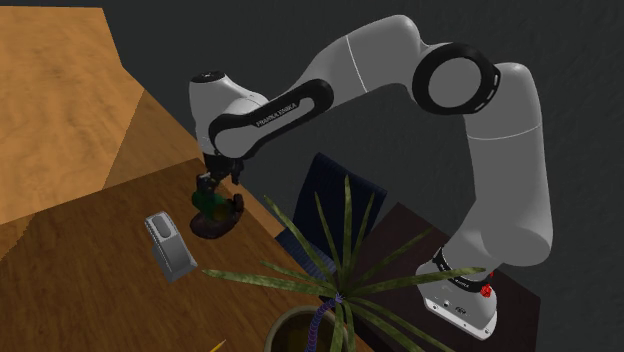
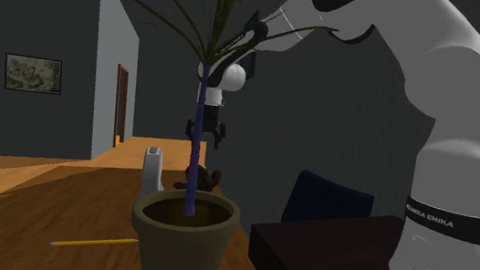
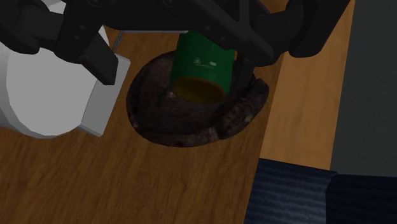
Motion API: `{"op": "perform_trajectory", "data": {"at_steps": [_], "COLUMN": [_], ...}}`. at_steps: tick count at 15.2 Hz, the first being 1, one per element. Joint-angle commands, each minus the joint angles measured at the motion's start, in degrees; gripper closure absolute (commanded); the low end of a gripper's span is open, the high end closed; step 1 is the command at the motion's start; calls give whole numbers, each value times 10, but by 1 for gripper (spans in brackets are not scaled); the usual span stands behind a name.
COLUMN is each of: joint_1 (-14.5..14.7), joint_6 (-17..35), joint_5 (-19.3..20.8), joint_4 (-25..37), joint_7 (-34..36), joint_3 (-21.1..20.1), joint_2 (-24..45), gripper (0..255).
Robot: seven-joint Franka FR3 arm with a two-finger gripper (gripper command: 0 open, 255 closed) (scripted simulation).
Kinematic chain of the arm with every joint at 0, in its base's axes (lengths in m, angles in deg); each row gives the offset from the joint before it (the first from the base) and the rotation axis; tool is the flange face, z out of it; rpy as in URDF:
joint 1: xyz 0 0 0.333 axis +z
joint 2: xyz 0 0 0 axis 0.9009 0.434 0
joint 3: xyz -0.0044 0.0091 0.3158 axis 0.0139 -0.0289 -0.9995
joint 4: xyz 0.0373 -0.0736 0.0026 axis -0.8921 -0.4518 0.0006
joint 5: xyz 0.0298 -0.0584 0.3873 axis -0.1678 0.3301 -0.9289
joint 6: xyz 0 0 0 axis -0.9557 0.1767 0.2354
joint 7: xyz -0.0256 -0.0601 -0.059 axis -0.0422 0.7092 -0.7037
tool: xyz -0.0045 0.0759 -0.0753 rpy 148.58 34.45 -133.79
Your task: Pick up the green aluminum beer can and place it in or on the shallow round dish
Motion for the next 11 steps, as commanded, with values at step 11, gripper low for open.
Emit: {"op": "perform_trajectory", "data": {"at_steps": [11], "joint_1": [-4], "joint_6": [-46], "joint_5": [-13], "joint_4": [16], "joint_7": [-7], "joint_3": [-9], "joint_2": [-31], "gripper": [0]}}
